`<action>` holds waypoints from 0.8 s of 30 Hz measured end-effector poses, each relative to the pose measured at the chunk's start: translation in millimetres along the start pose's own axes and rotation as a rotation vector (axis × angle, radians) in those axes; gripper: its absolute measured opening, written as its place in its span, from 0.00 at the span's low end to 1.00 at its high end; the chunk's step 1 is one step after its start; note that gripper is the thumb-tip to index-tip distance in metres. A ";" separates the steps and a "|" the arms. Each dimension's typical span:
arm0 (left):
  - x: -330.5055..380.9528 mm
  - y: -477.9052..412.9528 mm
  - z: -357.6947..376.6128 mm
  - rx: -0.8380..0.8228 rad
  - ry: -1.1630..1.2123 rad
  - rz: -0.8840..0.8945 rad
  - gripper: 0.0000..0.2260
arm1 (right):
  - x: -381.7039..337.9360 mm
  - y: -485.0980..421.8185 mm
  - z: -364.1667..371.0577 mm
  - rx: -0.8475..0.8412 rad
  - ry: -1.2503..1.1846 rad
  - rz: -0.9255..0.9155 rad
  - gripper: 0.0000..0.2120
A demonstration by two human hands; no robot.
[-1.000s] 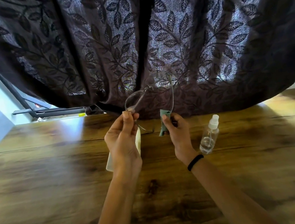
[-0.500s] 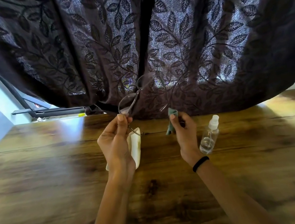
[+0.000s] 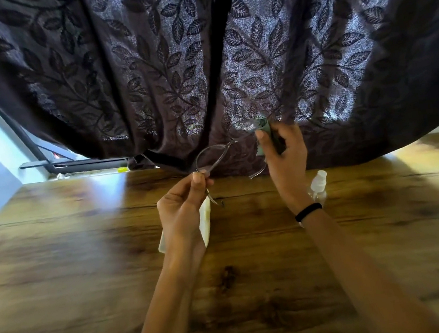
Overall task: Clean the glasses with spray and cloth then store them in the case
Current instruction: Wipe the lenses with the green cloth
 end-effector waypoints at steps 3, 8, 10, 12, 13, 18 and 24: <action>-1.6 -1.0 1.0 -0.015 0.102 -0.045 0.05 | 12.0 8.6 3.5 -0.002 -0.001 0.068 0.07; -2.5 -1.7 1.3 0.002 0.195 -0.087 0.05 | 36.1 26.0 9.4 -0.020 -0.032 0.213 0.08; -2.1 -2.9 0.2 0.007 0.213 -0.091 0.05 | 43.7 31.1 11.5 -0.030 -0.029 0.259 0.10; -1.6 -4.6 -0.8 0.005 0.214 -0.086 0.05 | 49.6 35.9 14.0 -0.036 -0.058 0.303 0.10; -1.8 -5.2 -1.0 0.003 0.214 -0.087 0.04 | 52.2 38.0 15.5 -0.042 -0.069 0.318 0.09; -5.3 -4.2 0.1 0.006 0.233 -0.129 0.06 | 62.8 44.6 26.2 -0.114 -0.068 0.398 0.10; -7.3 -6.2 -2.8 0.020 0.231 -0.151 0.06 | 66.5 46.0 32.8 -0.206 0.034 0.388 0.09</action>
Point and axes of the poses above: each hand's wrist, its own y-axis away from the middle knuckle, its own z-axis out of the palm, x = y × z, the point moved 7 cm from there along -y, towards the middle knuckle, and after that the axes turned 1 degree about x, right-handed, at the moved point
